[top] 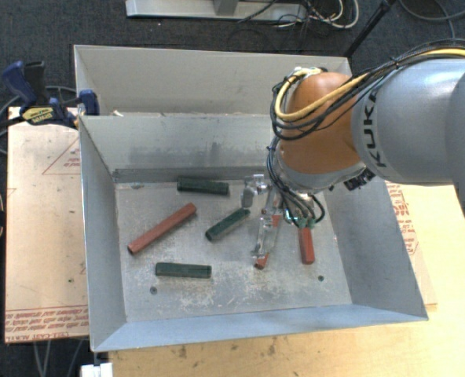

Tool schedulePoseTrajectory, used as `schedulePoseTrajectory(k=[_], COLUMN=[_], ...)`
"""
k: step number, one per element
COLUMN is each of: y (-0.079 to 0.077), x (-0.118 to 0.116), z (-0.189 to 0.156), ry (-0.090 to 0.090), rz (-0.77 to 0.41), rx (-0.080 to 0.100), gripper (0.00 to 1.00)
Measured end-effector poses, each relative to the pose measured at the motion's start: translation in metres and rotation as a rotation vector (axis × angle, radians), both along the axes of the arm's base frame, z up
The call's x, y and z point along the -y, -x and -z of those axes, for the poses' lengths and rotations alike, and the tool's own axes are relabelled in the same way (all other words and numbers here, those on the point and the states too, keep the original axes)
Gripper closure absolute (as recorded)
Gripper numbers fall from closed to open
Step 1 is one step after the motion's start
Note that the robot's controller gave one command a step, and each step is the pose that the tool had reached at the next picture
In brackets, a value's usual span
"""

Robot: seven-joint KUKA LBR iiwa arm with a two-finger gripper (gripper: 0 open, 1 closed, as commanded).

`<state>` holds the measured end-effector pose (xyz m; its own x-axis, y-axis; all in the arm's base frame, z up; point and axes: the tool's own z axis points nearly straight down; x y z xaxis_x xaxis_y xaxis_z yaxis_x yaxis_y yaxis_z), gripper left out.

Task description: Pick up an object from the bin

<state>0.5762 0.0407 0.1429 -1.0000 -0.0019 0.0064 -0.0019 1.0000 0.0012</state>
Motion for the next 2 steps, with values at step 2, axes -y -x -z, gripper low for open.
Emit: schedulePoseTrajectory(k=[2], y=[-0.027], x=[-0.018], z=[0.041], ry=[-0.001], rz=[-0.221], rx=[0.012], gripper=[0.00])
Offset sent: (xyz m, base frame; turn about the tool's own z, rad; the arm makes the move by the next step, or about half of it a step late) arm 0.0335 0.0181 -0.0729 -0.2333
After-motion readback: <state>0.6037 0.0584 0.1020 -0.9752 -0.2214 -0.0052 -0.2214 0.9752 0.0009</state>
